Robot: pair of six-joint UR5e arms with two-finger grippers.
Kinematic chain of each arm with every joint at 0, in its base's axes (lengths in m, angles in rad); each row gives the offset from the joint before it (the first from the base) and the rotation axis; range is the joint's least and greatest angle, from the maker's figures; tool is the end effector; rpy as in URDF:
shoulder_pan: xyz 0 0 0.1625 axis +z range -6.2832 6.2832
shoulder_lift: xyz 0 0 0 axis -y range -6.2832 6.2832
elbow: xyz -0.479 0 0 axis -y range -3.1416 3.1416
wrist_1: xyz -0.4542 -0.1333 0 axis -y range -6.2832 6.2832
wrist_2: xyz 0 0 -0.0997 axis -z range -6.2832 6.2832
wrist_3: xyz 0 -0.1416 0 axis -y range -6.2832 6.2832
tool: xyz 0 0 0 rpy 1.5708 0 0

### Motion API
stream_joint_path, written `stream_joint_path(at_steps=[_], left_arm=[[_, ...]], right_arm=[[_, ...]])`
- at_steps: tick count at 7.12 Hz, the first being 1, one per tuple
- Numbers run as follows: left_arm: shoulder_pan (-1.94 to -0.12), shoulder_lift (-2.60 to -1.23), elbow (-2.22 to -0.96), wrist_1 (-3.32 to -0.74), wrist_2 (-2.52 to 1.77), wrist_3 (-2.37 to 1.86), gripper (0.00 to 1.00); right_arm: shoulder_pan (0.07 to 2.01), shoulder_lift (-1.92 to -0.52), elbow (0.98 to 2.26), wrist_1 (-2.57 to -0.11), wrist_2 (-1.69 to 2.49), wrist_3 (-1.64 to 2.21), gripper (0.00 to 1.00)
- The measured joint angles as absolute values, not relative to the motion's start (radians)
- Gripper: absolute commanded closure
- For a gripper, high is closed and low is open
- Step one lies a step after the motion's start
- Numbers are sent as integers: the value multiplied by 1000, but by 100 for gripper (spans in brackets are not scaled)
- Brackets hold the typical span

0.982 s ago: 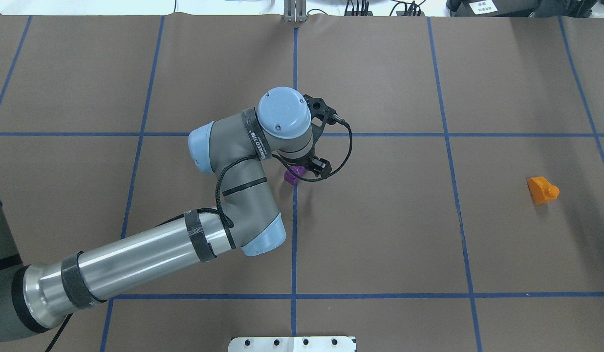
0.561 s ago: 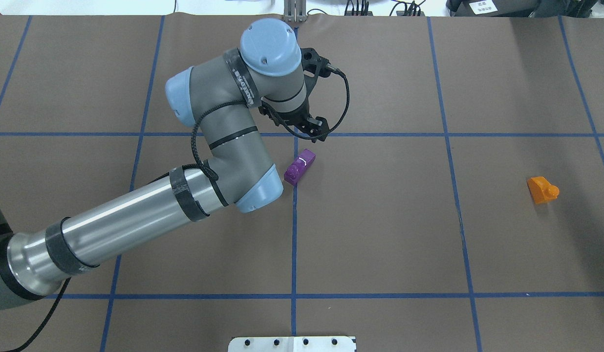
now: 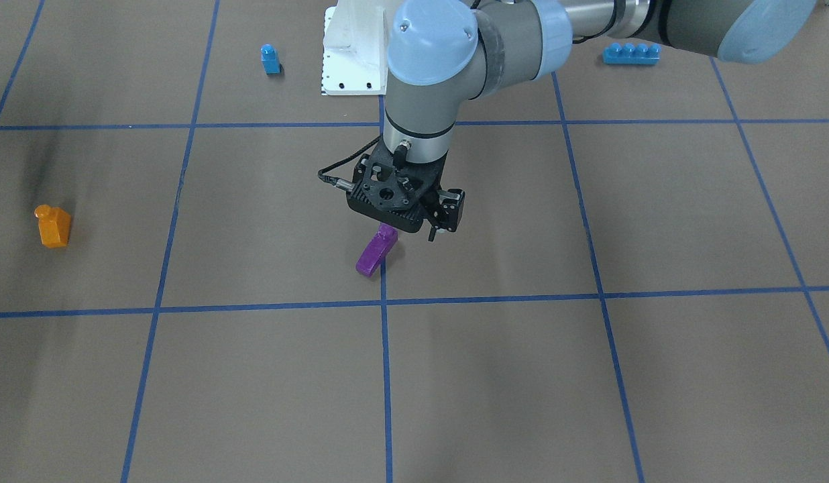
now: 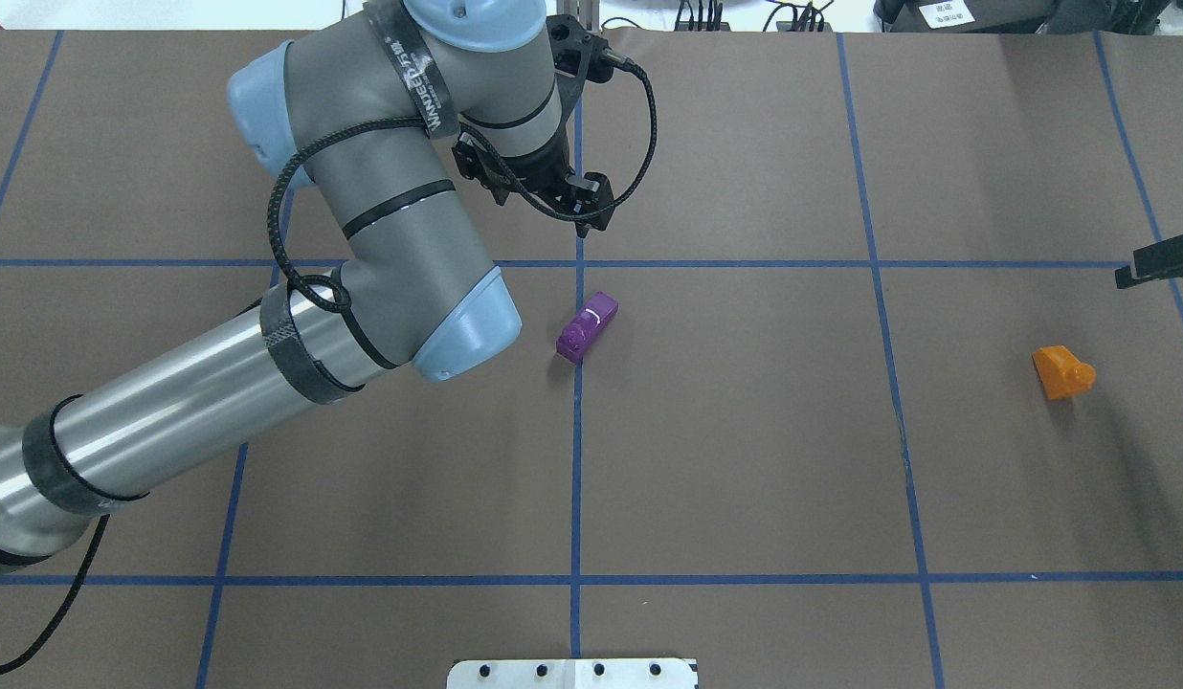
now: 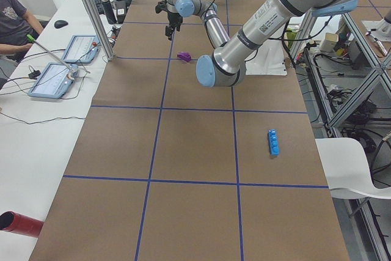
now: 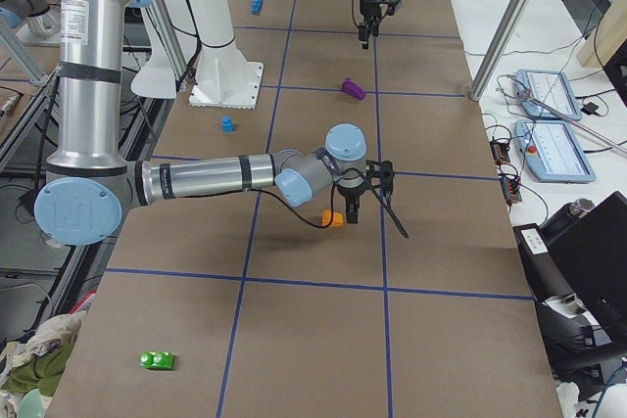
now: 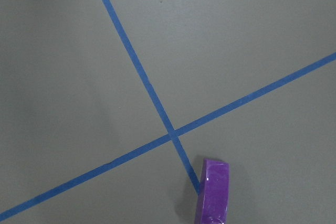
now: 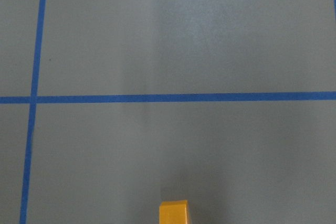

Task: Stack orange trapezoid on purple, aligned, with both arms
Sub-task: 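Grasp the orange trapezoid with the right gripper while the left arm waits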

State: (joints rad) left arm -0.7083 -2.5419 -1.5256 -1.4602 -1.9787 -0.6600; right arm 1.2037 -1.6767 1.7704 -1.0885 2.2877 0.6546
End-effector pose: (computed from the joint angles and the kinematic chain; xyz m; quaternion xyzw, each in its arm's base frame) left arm 0.5813 -0.5995 0.0864 0.1528 0.4024 0.1708 0.8863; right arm -0.1574 -0.5216 0.6315 0.0676 -0.4235 0.0300 0.9029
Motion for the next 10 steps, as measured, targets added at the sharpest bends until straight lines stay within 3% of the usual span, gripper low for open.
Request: stream_joint_path(at_steps=[4,8,9,10], left_arm=[[-710,-2502,-1574,-1454,-1980,-660,0],[-710,-2498,-1576,-1454,-1980,-660,0],[-710,-2495,-1578,-1454,-1980,-660,0],[-710,-2494,-1580,-1454,-1979,-661,0]], right_arm=[[1019,-1699,1767,-1083,2166,668,0],[962,-1689,1706,-1081,2160,665,2],[958,-1683,1689,-1081,2161,663,24],[957,-1677,1674,-1081,2162,663,27]])
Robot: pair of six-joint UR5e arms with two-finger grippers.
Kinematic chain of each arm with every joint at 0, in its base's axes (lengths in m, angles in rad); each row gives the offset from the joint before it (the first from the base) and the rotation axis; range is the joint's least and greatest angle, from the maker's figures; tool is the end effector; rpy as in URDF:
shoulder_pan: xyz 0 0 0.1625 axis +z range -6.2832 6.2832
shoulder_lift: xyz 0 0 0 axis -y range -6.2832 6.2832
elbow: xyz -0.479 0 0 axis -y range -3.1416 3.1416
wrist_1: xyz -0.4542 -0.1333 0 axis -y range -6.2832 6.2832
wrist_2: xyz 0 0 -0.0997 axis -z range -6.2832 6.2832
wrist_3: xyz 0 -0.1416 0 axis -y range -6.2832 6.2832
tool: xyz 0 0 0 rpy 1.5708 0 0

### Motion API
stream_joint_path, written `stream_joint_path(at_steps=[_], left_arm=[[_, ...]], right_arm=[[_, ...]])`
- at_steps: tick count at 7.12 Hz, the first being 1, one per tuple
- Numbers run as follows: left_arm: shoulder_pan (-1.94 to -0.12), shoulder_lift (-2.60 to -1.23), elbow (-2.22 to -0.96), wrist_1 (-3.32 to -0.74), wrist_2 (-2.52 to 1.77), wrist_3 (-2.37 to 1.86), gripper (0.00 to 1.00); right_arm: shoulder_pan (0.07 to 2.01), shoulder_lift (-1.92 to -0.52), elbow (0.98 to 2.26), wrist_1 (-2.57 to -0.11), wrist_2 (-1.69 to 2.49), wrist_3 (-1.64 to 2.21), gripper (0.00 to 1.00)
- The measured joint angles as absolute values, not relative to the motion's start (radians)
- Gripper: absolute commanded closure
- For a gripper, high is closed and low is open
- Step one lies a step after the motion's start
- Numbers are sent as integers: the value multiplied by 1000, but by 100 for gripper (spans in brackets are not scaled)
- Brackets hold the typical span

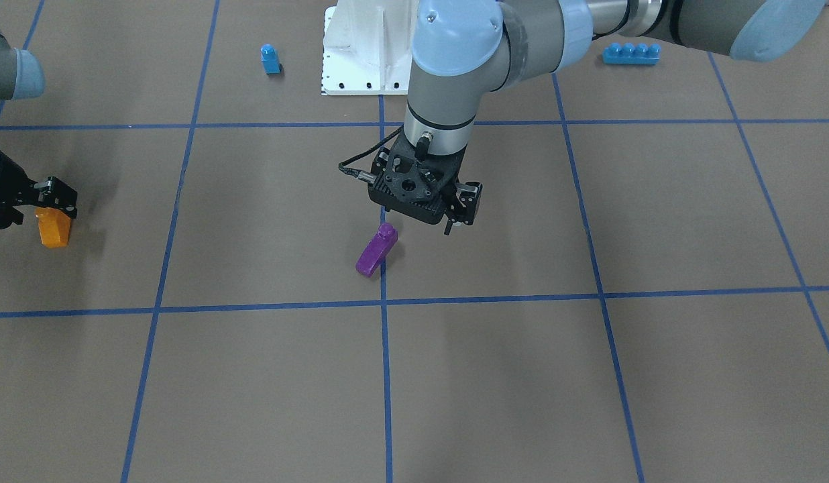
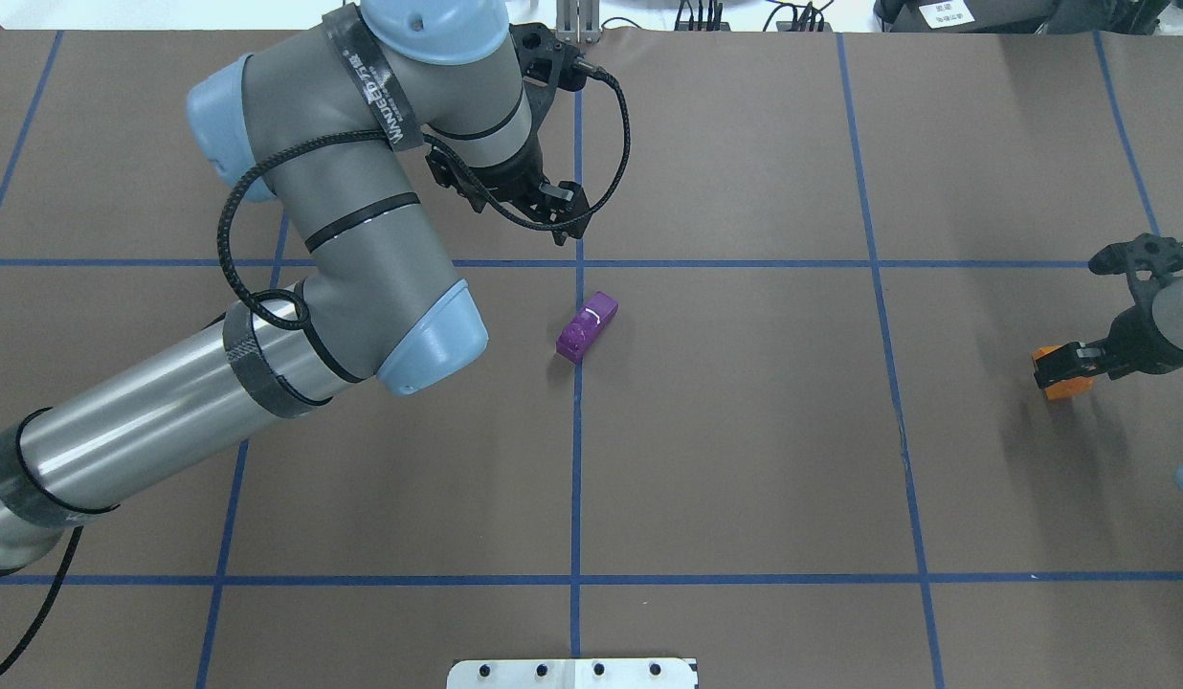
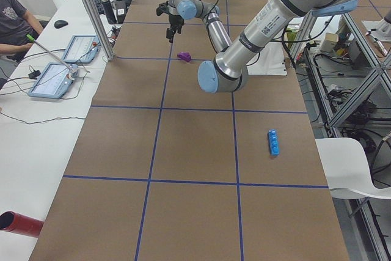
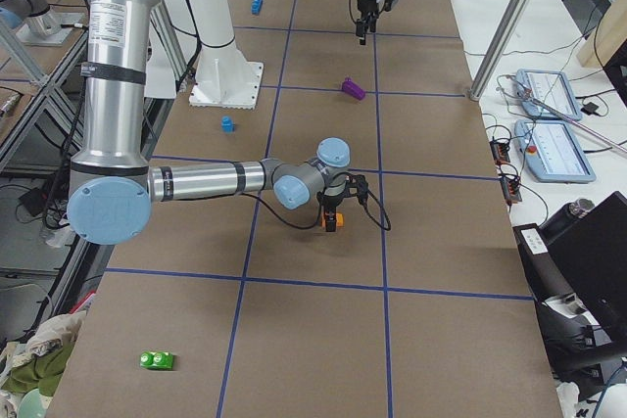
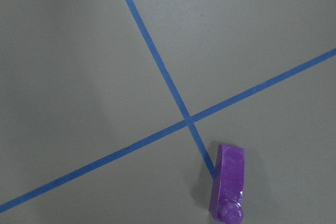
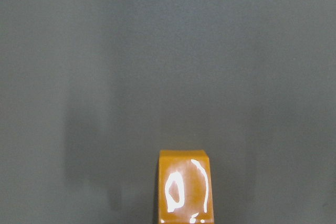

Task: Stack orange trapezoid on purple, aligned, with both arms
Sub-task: 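Grasp the orange trapezoid with the right gripper while the left arm waits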

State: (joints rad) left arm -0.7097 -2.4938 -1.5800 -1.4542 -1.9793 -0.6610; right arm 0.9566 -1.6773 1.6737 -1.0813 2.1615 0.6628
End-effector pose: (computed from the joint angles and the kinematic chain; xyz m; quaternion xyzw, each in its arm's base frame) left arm 0.5685 -0.5899 0.1033 0.1528 0.4027 0.1698 0.8864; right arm -0.2704 -0.4779 0.6979 0.0164 -0.3640 -0.0474 0.9300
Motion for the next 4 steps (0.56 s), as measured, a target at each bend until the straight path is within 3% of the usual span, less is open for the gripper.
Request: stream_joint_path(at_steps=[4], left_arm=[[-709,-2490,-1581,-1455,-1979,-663,0]], right_arm=[[956,-1653,1640,-1081,2167,663,33]])
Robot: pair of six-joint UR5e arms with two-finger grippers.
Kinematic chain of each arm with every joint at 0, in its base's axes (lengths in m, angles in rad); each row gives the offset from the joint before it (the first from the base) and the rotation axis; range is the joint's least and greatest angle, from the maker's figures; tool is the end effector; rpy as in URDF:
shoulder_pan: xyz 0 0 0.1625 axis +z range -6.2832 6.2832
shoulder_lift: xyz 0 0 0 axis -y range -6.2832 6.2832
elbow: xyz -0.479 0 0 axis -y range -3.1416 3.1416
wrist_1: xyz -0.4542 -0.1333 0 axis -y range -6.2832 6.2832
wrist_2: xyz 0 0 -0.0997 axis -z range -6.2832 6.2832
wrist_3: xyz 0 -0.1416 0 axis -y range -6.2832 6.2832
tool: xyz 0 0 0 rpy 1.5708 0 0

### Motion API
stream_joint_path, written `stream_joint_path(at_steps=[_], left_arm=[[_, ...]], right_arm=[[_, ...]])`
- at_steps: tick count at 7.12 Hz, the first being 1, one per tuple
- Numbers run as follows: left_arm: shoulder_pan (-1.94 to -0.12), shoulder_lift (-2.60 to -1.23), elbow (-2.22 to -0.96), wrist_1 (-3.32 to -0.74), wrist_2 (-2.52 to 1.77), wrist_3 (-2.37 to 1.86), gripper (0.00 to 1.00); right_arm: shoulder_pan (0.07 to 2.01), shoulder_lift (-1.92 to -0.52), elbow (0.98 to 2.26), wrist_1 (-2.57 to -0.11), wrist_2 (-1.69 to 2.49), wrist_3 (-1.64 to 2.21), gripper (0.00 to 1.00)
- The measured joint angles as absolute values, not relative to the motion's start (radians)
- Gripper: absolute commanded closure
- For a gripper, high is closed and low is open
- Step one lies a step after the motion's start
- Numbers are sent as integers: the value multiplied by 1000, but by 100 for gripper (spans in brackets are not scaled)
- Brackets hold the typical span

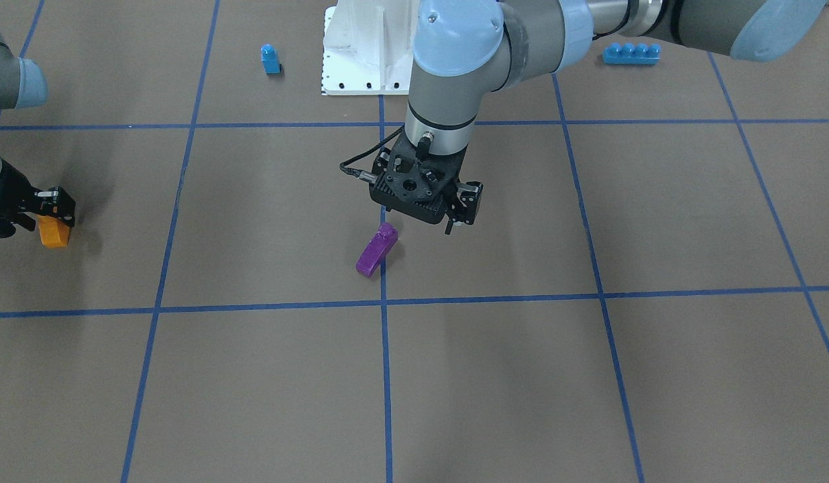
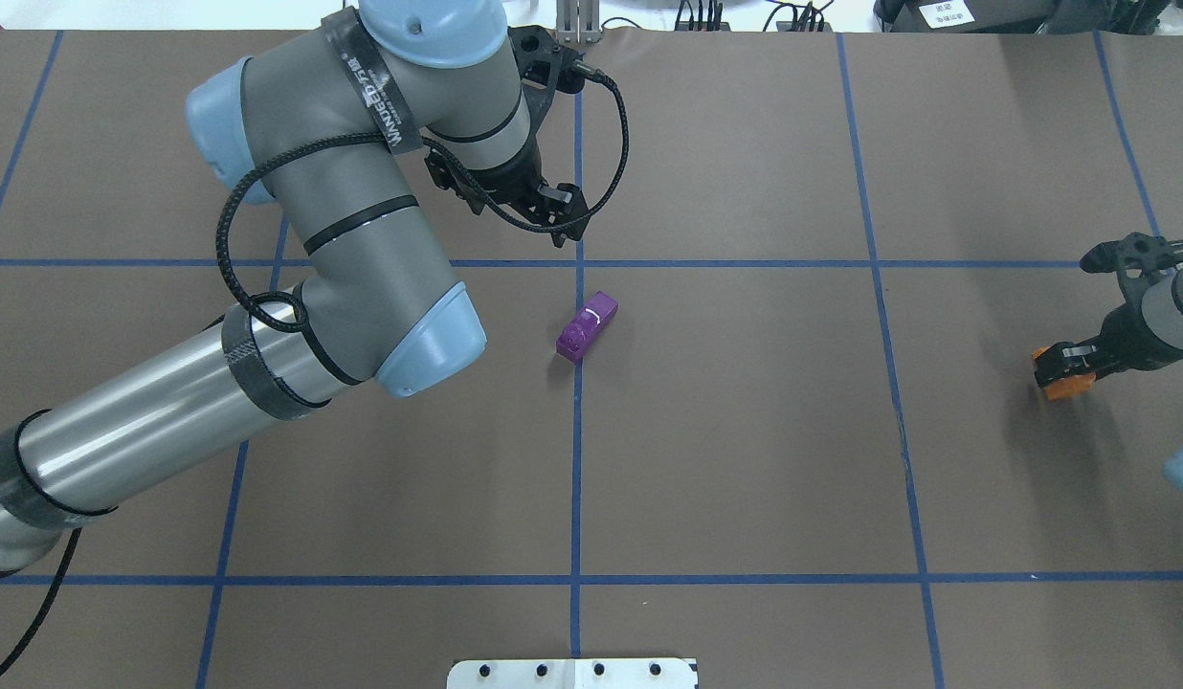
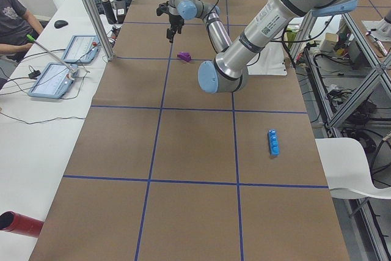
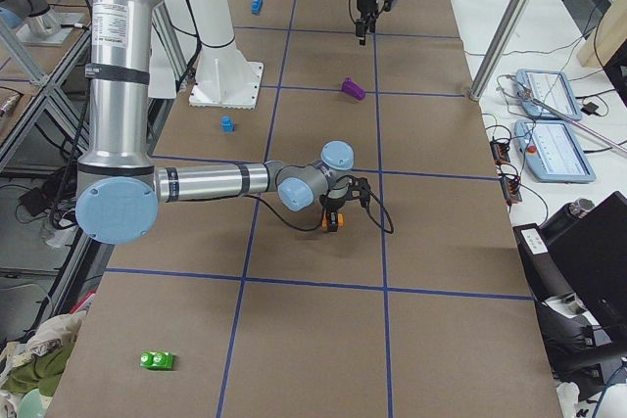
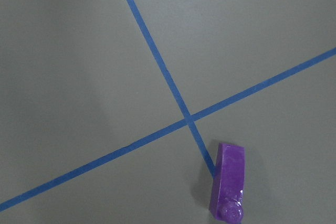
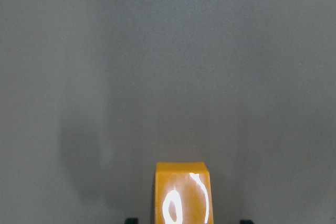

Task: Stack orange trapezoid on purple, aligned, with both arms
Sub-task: 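Grasp the orange trapezoid with the right gripper while the left arm waits, then carry the orange trapezoid over the purple block while the left arm withdraws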

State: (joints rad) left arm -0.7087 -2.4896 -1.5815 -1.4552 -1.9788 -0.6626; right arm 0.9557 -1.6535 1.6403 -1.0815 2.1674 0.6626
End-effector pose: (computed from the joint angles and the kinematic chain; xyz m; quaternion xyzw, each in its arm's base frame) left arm 0.5689 -0.5893 0.1060 0.1518 0.4022 0.1693 0.8868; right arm -0.2775 -0.4858 0.7043 0.0106 -0.3637 -0.0472 0.9303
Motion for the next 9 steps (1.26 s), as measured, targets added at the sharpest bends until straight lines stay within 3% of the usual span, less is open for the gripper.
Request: stream_joint_path(at_steps=[1,2,3,7,9], left_arm=[[-709,-2489,-1581,-1456,-1979,-663,0],[-709,-2488,-1581,-1456,-1979,-663,0],[-709,-2488,-1581,-1455,-1979,-663,0],[-717,-2487,-1606,-1431,-1979,-663,0],[-757,-2481,-1629,-1378,-1992,-644,0]], right_arm=[[956,-1653,1639,-1081,2168,663,37],[956,-1652,1639,-1081,2169,663,73],[956,-1650,1639,-1082,2171,663,100],[967,-1614,1691,-1130,2206,679,100],[1013,-1466,1782,-1388,2256,693,100]])
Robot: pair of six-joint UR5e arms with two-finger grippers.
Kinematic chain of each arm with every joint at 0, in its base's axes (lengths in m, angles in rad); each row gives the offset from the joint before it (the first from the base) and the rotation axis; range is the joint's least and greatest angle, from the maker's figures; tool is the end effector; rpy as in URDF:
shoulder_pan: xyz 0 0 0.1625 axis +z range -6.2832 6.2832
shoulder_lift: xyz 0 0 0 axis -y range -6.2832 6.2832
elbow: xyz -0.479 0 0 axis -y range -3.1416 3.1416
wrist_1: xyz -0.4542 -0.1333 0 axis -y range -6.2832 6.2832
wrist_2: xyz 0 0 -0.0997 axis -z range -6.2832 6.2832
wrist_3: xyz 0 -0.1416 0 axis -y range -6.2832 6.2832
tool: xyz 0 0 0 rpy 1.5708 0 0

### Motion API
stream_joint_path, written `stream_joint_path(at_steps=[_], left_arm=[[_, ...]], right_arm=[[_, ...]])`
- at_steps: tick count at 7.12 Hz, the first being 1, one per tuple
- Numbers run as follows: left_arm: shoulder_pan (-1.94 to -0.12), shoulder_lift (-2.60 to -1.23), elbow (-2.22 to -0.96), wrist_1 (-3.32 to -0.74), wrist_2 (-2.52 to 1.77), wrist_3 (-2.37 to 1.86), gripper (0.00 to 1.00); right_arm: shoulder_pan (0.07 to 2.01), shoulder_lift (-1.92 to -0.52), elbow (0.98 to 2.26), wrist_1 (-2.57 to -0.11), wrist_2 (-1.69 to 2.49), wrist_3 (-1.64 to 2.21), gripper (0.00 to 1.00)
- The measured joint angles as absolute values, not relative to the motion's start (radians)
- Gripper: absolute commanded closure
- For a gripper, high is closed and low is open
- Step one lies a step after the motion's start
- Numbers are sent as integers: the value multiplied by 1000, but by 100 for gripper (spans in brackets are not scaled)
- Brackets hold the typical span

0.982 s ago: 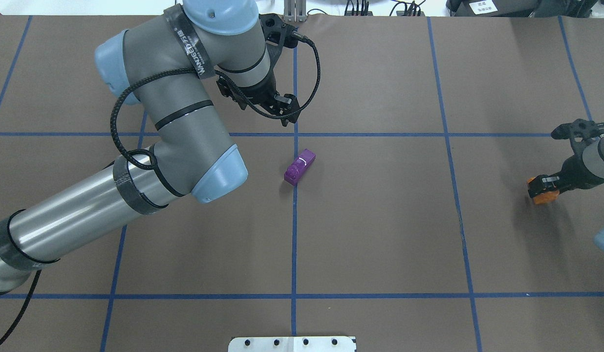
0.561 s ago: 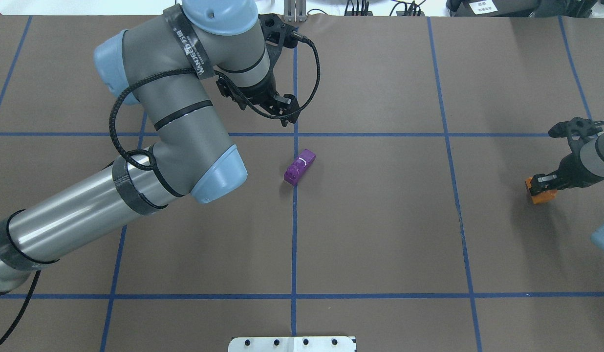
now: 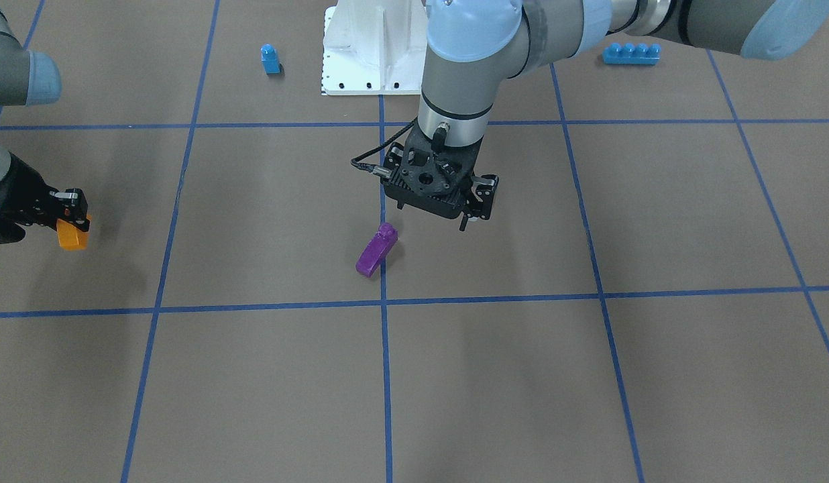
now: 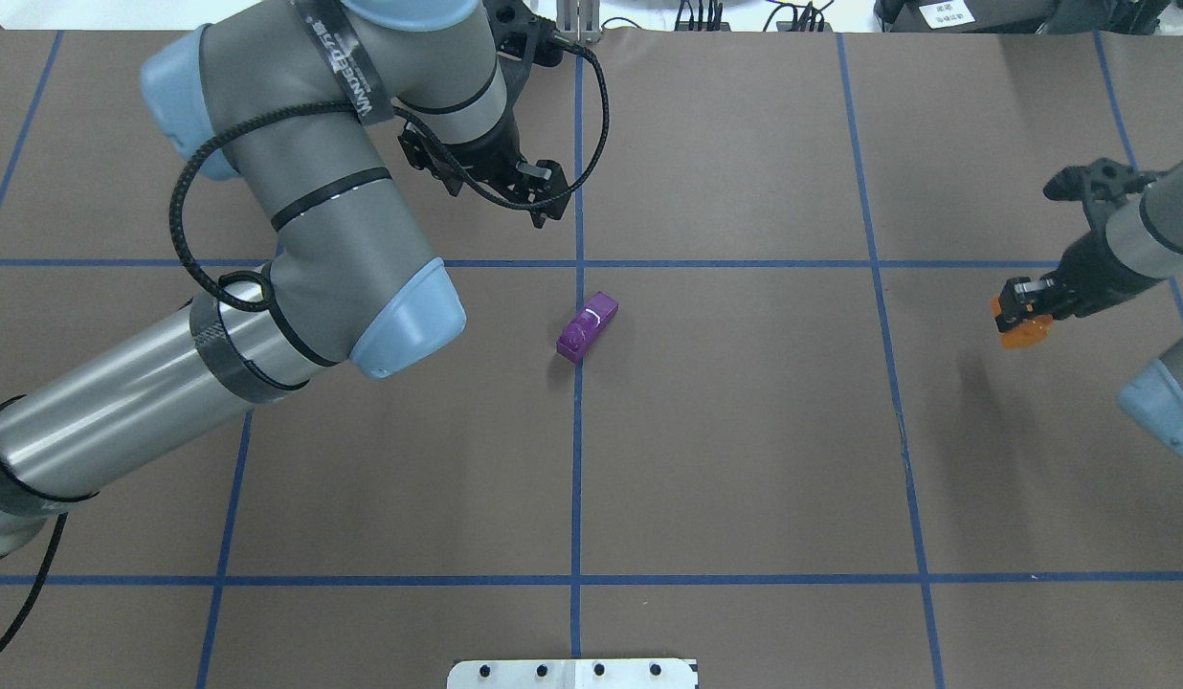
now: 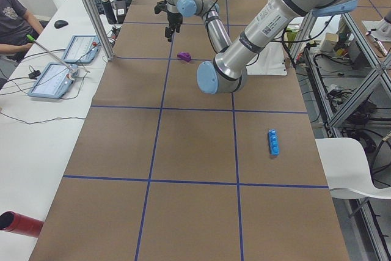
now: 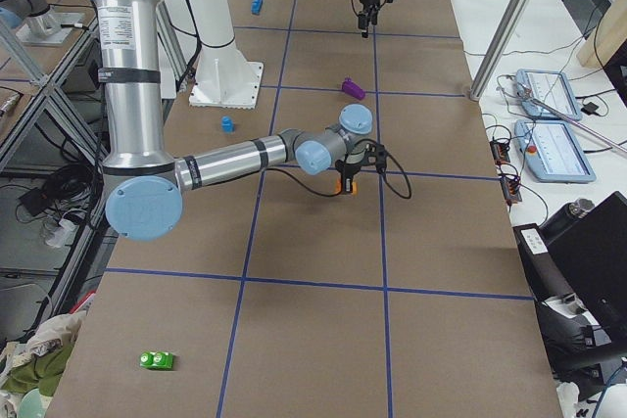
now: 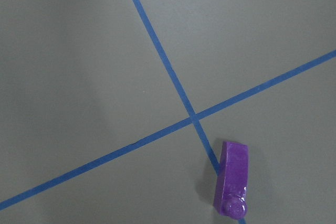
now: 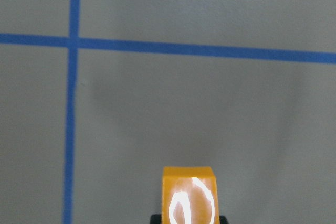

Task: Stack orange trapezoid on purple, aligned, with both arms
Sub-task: 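Carry the orange trapezoid over the purple block while the left arm withdraws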

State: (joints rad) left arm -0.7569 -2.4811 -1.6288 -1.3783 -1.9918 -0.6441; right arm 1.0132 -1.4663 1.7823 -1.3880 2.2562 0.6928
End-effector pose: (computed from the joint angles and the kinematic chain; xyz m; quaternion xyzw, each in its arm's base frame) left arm 0.5278 -0.6023 0.1046 0.1470 0.3907 0.1555 0.8953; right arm -0.2919 -0.5506 0.5463 -0.0021 -0.4001 -0.0211 0.9162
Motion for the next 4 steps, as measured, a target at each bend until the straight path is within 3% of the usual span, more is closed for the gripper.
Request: stream_joint_path(at_steps=[2,4], left_arm=[[-845,-2412,-1643,-1350,-2042,-534,0],[-977,-2243,-1674,-1350,-2100,-358,0]], right_arm=[[1010,-1219,1789,-1644,2270,781,100],[932,-957,1702,-1743,2264,1035,100]])
